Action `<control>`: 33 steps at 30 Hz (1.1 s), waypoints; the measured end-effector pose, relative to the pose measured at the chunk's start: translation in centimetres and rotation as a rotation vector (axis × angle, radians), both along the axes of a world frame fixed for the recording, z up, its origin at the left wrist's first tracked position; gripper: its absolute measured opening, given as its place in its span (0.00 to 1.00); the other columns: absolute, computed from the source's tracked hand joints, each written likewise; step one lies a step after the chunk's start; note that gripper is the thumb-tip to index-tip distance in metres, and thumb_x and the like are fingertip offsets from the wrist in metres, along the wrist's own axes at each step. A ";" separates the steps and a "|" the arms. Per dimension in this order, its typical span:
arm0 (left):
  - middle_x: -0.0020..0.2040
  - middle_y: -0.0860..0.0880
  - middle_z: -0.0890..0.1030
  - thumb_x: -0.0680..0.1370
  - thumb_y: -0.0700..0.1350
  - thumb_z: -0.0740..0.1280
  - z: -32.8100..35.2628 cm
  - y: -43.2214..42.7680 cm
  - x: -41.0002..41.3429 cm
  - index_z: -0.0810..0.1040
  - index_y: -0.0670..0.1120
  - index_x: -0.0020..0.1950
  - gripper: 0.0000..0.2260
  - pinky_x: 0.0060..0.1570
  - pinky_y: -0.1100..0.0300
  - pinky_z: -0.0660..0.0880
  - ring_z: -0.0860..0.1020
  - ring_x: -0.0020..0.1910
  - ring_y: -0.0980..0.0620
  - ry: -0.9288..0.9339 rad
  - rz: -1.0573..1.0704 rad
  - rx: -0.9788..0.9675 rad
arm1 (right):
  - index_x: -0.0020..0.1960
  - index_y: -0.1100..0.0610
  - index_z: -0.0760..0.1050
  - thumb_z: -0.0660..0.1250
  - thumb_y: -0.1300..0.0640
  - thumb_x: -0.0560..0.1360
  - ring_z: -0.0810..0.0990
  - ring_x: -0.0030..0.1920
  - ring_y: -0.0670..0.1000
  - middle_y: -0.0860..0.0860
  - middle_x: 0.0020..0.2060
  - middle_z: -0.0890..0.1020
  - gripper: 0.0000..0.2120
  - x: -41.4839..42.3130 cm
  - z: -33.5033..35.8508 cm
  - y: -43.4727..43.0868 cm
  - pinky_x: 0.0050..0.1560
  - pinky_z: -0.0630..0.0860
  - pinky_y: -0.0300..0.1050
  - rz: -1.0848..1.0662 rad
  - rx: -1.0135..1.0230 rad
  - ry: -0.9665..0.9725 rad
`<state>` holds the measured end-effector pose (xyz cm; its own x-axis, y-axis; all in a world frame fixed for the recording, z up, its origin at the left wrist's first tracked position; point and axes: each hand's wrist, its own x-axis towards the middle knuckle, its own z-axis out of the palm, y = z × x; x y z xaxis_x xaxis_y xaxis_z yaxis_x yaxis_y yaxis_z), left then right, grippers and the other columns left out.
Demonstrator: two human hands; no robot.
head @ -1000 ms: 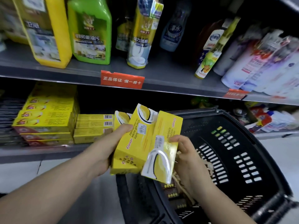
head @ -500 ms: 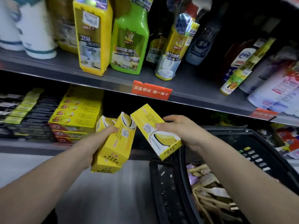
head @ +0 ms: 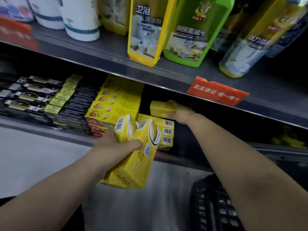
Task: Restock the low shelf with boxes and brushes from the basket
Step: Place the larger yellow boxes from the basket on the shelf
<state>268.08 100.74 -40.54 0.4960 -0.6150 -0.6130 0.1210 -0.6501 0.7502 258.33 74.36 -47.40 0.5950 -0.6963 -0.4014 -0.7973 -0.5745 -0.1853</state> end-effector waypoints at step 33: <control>0.48 0.45 0.85 0.71 0.59 0.69 -0.5 -1.0 0.0 0.81 0.48 0.55 0.19 0.57 0.45 0.76 0.83 0.49 0.44 0.376 -0.239 0.034 | 0.48 0.41 0.77 0.78 0.40 0.57 0.73 0.59 0.47 0.45 0.56 0.75 0.22 -6.2 8.2 7.0 0.64 0.69 0.47 0.017 0.674 -0.271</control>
